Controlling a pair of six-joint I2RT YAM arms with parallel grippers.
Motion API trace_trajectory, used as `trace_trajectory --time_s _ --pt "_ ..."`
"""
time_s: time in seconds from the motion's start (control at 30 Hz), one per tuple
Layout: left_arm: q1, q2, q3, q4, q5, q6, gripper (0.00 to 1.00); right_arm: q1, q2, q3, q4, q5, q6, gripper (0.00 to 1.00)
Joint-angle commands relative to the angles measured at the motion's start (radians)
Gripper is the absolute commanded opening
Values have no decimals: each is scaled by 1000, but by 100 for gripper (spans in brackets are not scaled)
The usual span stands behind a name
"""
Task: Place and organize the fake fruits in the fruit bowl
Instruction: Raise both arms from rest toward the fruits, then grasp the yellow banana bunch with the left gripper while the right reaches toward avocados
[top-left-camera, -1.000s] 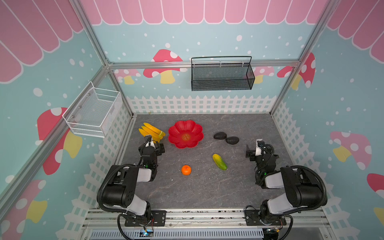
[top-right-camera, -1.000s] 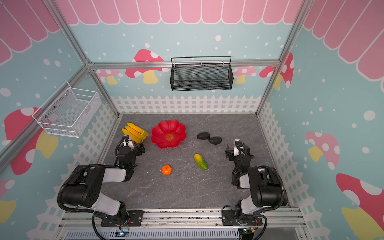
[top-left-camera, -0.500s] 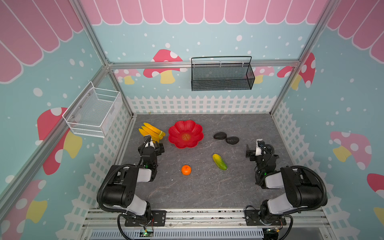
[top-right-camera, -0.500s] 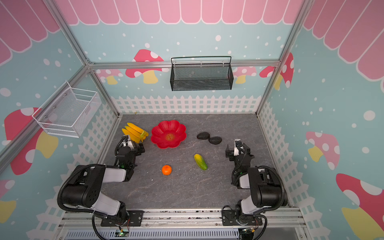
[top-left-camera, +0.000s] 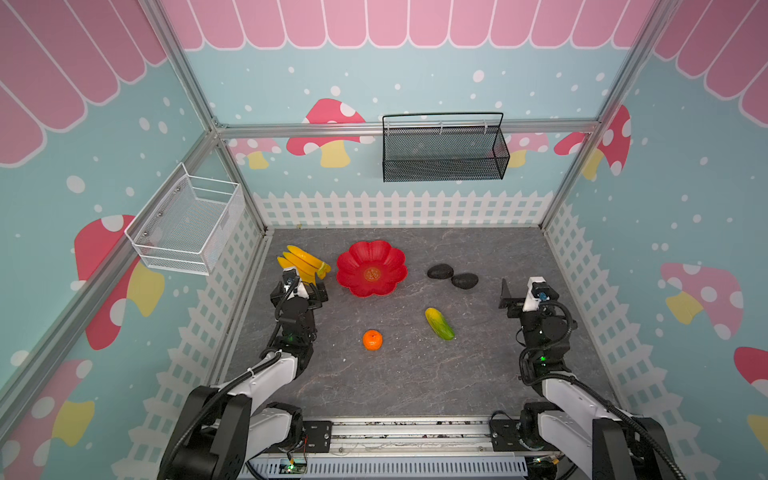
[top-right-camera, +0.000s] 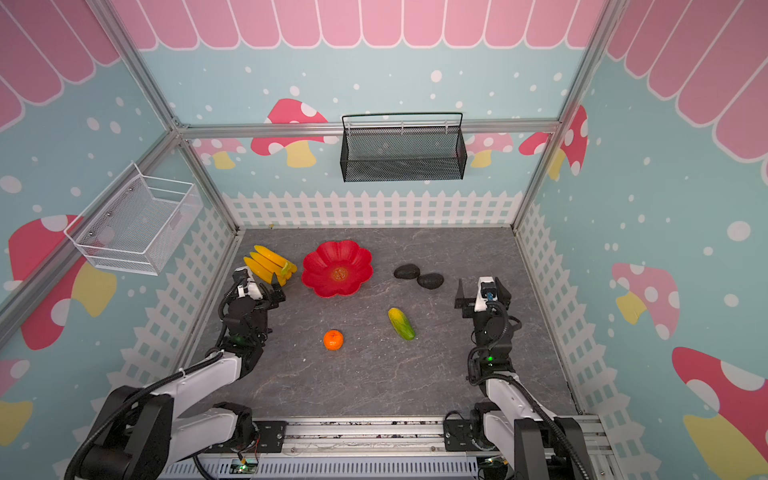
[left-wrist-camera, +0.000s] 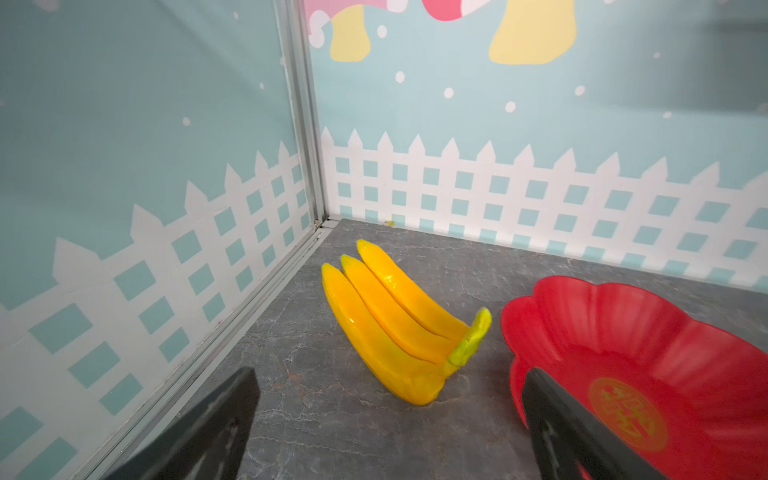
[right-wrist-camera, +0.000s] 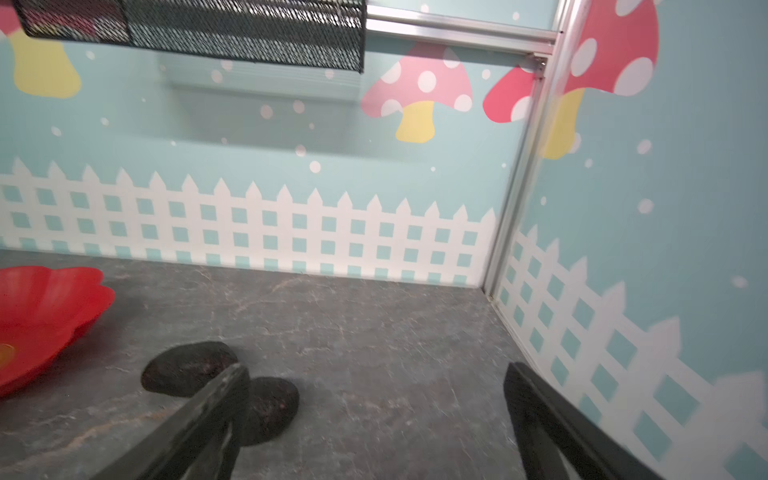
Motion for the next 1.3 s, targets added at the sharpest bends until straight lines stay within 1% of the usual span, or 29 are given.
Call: trace_trajectory --time_s 0.0,0.03,0.1,0.13,0.17,0.2,0.27,0.37,0.43,0.5,0.57,0.63,0.67,0.77,0.9,1.03,1.13,1.27 --pt "-21 -86 145 -368 74 -6 98 133 30 196 -323 -138 46 98" --pt "-21 -82 193 -440 98 -21 98 216 67 264 -390 -142 26 98" --pt "-21 -29 320 -612 182 -24 98 340 139 355 -450 -187 27 98" --pt "-22 8 376 -681 208 -20 98 374 165 363 -427 -226 55 98" --pt "-22 44 433 -765 228 -18 96 406 190 352 -364 -286 84 98" --pt "-23 70 470 -822 246 -18 95 420 201 338 -322 -318 93 98" --pt "-24 104 526 -893 300 -11 94 450 202 260 -194 -331 92 98" --pt "-11 163 607 -978 282 -9 93 457 181 158 -43 -348 124 98" --pt "-1 237 695 -1065 279 9 91 465 188 132 26 -413 135 98" --pt "11 324 785 -1127 244 18 86 480 223 136 54 -493 109 98" --pt "41 389 838 -1140 255 8 79 494 256 149 53 -532 89 98" --pt "69 439 871 -1141 294 -7 74 503 283 143 95 -551 106 98" --pt "81 462 884 -1138 309 -12 73 506 301 144 119 -575 116 98" --pt "98 536 922 -1145 349 -1 70 510 339 164 118 -611 130 98" --pt "102 617 968 -1153 367 8 68 511 364 170 111 -603 122 98" --pt "103 696 1023 -1155 342 27 68 510 371 179 94 -602 115 98" --pt "105 746 1076 -1197 297 25 67 511 382 183 94 -614 119 98" --pt "113 776 1096 -1221 293 25 64 511 415 195 88 -616 116 98"
